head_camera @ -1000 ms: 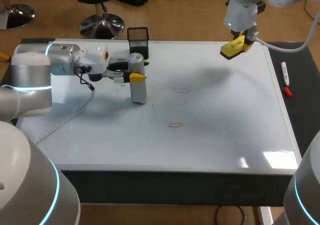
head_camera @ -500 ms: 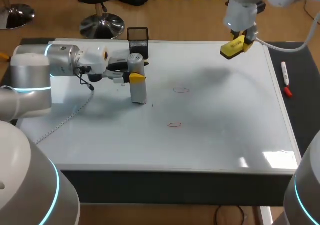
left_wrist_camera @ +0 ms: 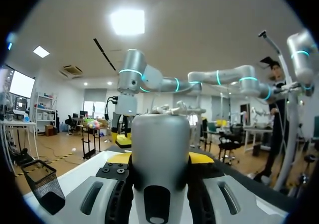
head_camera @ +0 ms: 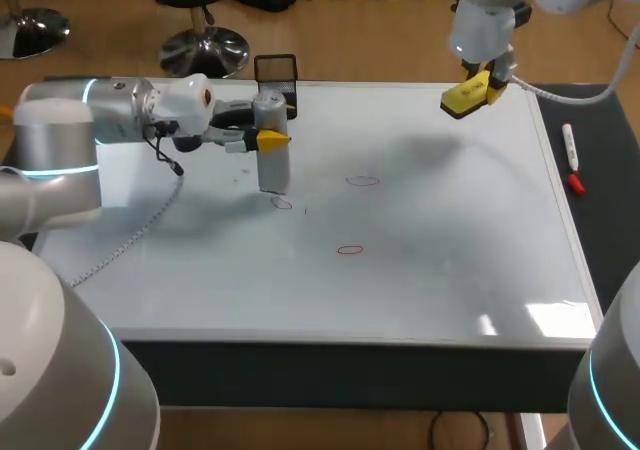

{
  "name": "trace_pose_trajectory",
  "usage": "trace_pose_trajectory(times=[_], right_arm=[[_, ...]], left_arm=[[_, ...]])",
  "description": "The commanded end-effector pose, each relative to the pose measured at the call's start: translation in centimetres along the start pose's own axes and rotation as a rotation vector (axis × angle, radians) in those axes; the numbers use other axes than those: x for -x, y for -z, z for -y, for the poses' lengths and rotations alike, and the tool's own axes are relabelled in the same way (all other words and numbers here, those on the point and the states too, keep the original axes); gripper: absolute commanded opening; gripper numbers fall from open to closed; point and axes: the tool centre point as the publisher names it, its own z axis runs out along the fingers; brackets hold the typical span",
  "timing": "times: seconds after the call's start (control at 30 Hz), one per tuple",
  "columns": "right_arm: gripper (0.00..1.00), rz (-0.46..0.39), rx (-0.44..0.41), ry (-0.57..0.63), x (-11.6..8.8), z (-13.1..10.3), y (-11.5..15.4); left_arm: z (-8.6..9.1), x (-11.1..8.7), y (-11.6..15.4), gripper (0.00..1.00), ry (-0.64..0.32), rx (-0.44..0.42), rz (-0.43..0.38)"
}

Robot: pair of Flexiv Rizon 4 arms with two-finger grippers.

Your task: Pick up the inspection probe, press it on each red-marked spot on the whiteboard one by one, put down the probe, pick up the eraser, and wipe off all the red marks.

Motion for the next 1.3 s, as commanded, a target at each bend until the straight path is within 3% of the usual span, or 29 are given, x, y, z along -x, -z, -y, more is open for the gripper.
trace_pose_trajectory(times=[0.03,0.23,0.73,0.97,1.3], right_arm=[[0.0,-0.003,-0.003,0.002,-0.1,0.0,0.2],[0.0,-0.003,-0.003,0.002,-0.1,0.0,0.2],[0.0,-0.003,-0.003,0.002,-0.1,0.0,0.2],[0.0,-0.003,-0.003,0.002,-0.1,0.0,0.2],[0.0,-0.003,-0.003,0.002,-0.1,0.0,0.2]], left_arm=[[1.0,0.3,1.1,0.0,-0.014,-0.002,0.022],[2.6,2.4,3.7,0.0,-0.045,-0.037,0.066],[5.2,8.4,9.0,0.0,-0.091,0.005,0.147],[5.7,10.8,11.1,0.0,-0.086,0.014,0.162],[5.8,12.5,12.9,0.0,-0.078,0.023,0.185]])
